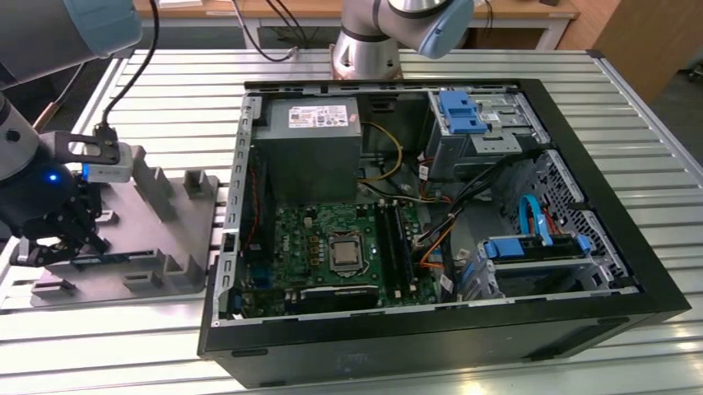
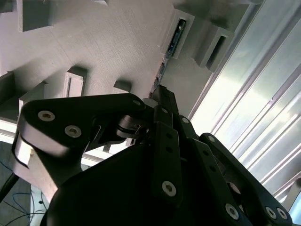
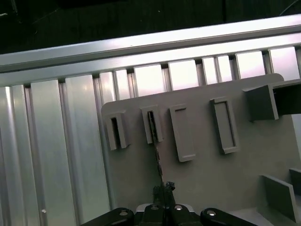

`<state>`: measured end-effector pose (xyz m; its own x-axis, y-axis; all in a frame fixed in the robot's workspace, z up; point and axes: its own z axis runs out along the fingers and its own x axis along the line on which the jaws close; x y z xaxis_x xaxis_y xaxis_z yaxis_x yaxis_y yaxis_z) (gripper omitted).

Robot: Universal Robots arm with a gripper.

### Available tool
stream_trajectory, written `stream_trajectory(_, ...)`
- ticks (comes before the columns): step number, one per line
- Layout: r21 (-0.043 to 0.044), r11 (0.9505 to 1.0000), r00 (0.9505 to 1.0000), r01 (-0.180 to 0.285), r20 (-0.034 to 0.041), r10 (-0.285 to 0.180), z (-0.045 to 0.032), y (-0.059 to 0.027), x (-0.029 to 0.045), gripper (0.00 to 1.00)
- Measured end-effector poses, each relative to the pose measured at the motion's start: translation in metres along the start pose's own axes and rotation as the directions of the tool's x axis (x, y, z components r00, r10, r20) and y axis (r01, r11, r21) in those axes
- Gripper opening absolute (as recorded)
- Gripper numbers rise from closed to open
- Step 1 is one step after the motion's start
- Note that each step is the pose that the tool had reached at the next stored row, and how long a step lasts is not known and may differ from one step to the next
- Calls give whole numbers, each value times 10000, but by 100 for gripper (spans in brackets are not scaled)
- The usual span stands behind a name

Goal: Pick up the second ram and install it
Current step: 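Pick up the second ram and move it above second insertion slot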

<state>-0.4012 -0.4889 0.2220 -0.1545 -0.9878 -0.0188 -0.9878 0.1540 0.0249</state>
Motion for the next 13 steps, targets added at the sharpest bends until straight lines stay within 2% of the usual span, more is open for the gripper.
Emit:
stream_trajectory(6,-10,9986,9986,524,-13,-524,0,0,0,10)
stream_trajectory(13,-23,9936,9936,1131,-27,-1131,0,0,0,10)
